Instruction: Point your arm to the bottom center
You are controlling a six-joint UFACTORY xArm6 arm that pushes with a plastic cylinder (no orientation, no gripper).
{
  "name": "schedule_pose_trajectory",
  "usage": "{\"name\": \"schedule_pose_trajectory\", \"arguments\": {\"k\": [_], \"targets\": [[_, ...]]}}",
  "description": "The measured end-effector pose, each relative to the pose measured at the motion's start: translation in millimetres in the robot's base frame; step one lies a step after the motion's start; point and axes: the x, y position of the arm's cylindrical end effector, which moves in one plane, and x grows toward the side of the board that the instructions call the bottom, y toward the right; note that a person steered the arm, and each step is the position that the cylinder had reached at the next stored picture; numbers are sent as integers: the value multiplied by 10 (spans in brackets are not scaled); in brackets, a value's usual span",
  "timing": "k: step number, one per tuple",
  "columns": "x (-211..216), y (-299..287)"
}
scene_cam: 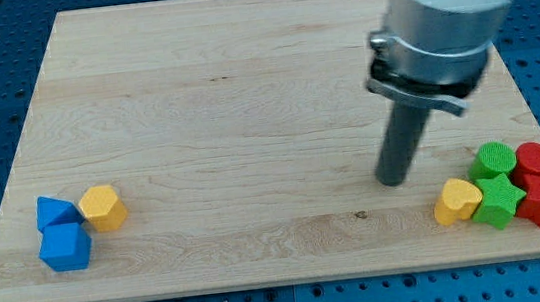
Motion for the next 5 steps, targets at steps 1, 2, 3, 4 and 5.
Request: {"name": "schedule_pose_trajectory", "arguments": {"k": [1,2,3,4,5], "targets": [[-57,-421],[80,-634],[531,-774],[844,-806],[844,-806]]}}
